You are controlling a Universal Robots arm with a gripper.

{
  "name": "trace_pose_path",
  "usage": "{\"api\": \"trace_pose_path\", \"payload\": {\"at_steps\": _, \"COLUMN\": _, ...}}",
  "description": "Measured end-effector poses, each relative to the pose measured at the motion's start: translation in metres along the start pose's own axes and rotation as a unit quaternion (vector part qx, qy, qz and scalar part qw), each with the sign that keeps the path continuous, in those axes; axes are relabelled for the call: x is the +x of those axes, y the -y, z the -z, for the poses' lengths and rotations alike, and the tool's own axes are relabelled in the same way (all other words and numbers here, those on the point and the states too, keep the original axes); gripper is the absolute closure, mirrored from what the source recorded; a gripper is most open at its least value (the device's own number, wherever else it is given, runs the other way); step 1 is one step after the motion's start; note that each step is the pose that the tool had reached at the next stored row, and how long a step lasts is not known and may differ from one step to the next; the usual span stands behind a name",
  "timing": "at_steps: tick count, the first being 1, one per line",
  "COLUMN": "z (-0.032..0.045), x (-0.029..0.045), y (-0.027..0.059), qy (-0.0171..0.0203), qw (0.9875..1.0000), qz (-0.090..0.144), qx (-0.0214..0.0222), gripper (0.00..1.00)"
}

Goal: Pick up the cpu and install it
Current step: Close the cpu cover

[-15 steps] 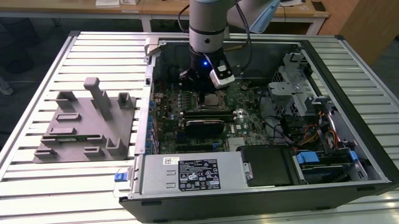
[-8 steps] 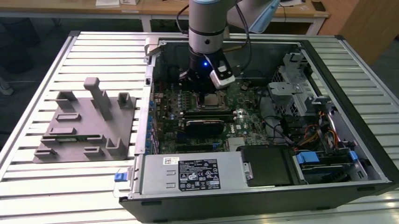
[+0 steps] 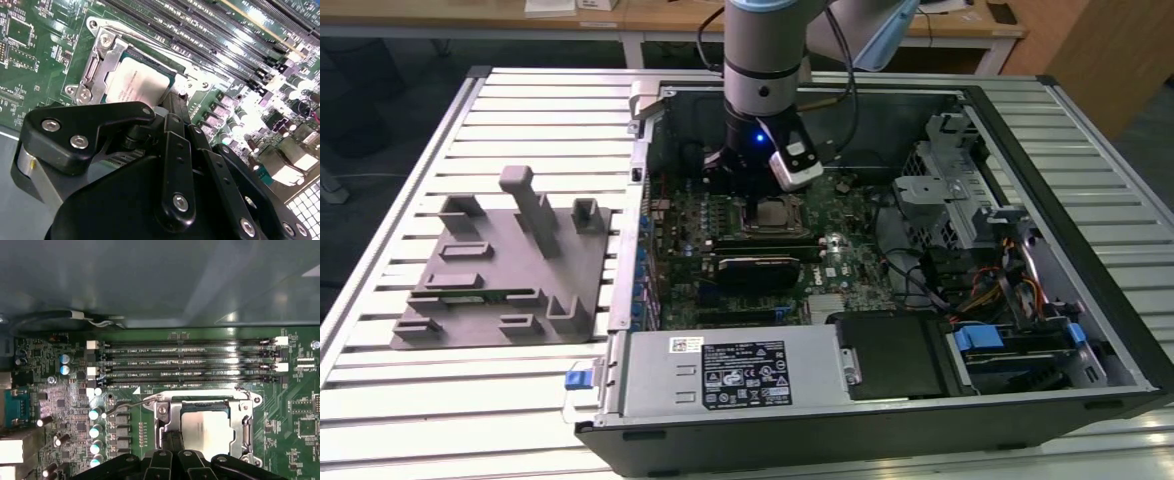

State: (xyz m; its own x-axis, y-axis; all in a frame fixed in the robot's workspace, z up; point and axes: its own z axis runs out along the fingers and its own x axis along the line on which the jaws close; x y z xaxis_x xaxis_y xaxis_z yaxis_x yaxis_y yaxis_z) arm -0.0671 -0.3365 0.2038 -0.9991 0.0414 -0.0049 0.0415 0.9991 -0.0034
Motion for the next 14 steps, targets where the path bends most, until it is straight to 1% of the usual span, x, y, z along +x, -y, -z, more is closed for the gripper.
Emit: {"api": "trace_pose_path", "payload": {"at_steps": 14, "z": -0.0039, "x": 0.0009, "y": 0.0001, "qy": -0.0001, "qw": 1.0000, "qz": 0.001, "qx": -0.0004, "gripper": 0.89}}
